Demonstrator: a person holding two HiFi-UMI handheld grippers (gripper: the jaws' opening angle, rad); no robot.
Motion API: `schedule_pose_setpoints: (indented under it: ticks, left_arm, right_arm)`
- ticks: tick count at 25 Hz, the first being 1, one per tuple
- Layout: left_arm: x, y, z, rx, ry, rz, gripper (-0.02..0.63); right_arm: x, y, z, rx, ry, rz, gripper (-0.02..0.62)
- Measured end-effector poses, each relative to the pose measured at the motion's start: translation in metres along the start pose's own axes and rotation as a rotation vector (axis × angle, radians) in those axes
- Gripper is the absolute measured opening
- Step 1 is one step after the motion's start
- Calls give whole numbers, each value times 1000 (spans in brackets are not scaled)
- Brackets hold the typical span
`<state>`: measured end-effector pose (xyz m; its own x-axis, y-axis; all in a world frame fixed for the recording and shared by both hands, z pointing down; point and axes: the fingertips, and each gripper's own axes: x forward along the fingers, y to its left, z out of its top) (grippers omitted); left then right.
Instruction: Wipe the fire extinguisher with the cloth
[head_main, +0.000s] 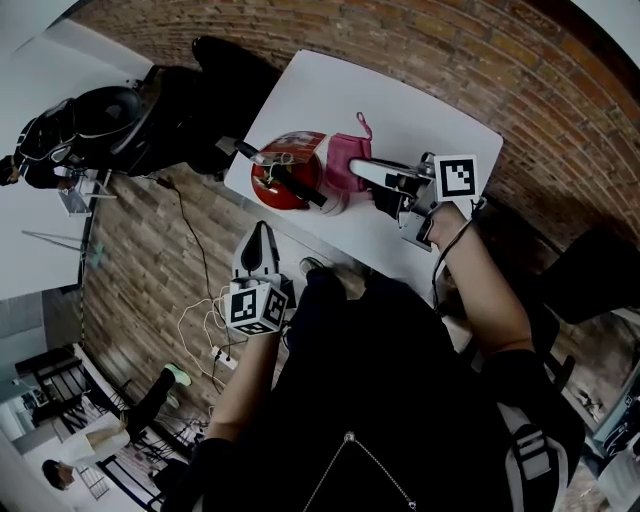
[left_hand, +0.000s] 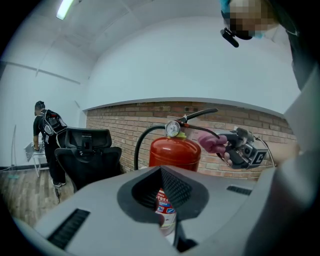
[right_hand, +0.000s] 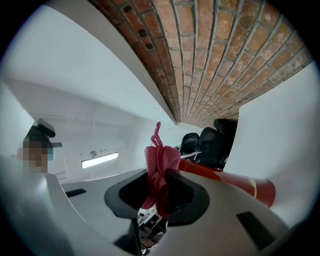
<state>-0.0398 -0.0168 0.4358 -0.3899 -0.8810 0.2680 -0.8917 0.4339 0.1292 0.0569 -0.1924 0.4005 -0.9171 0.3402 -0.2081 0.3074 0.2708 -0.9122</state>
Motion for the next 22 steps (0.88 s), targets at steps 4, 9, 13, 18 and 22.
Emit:
schedule_pose_setpoints:
  ticks: [4, 9, 13, 18, 22]
  left_arm:
    - [-1, 0, -5, -4, 7, -6, 31]
    - [-1, -4, -9, -7, 15, -19, 31]
    - [-1, -7, -14, 0, 29, -26, 29]
    - [-4, -4, -23, 4, 51, -25, 29]
    - [-6, -2, -28, 3, 60, -15, 31]
  right_arm:
    - [-21, -29, -5, 4, -37, -70, 101]
    - [-38, -77, -26, 21, -41, -197, 101]
    - [-54, -125, -53, 59, -22, -334, 101]
    - [-65, -170, -80, 105, -18, -392, 101]
    - [-71, -212, -99, 123, 9, -451, 101]
